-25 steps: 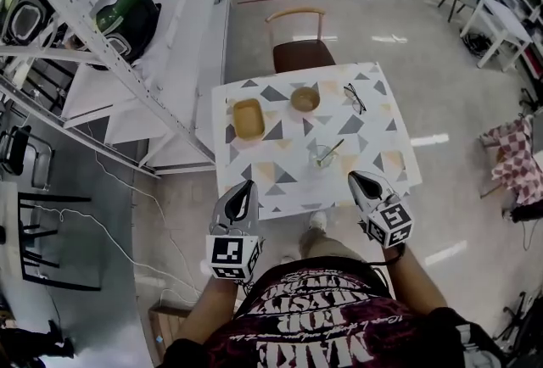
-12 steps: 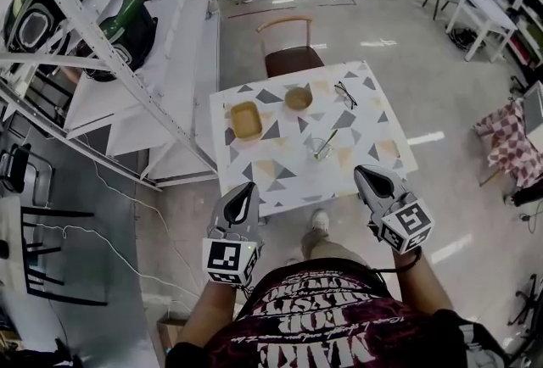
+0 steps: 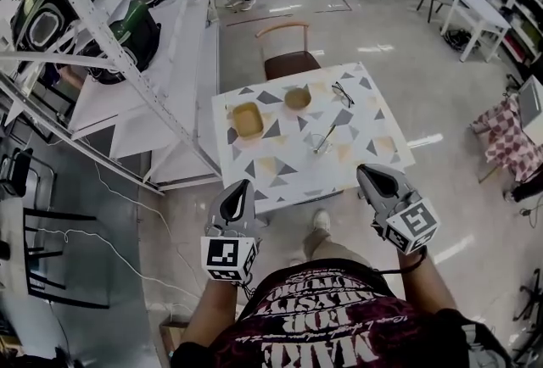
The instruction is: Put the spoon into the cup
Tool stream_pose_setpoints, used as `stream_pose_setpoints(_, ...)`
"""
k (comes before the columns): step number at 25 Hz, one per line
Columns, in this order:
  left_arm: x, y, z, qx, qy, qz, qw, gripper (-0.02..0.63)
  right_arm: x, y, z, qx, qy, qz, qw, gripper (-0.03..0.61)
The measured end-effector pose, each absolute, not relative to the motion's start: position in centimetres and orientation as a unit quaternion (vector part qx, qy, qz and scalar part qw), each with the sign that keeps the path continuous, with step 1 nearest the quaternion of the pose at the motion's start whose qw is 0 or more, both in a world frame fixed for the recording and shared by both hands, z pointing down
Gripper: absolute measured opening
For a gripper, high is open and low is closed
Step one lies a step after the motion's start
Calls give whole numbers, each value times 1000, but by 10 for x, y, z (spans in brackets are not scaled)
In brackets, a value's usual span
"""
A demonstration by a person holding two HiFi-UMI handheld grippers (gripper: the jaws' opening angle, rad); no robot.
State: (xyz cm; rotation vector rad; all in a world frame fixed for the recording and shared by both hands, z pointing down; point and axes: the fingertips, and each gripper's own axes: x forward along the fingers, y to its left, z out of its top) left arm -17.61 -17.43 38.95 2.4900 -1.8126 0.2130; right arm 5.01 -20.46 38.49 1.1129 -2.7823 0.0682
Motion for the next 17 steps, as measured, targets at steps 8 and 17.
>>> stream_pose_setpoints(8, -157, -168, 385, 813, -578, 62, 22, 2, 59, -196, 377, 374, -924, 15, 74, 28)
stream_pose_setpoints(17, -134, -194, 388, 814, -576, 70, 26, 2, 87, -221, 386, 381, -920, 38, 82, 28)
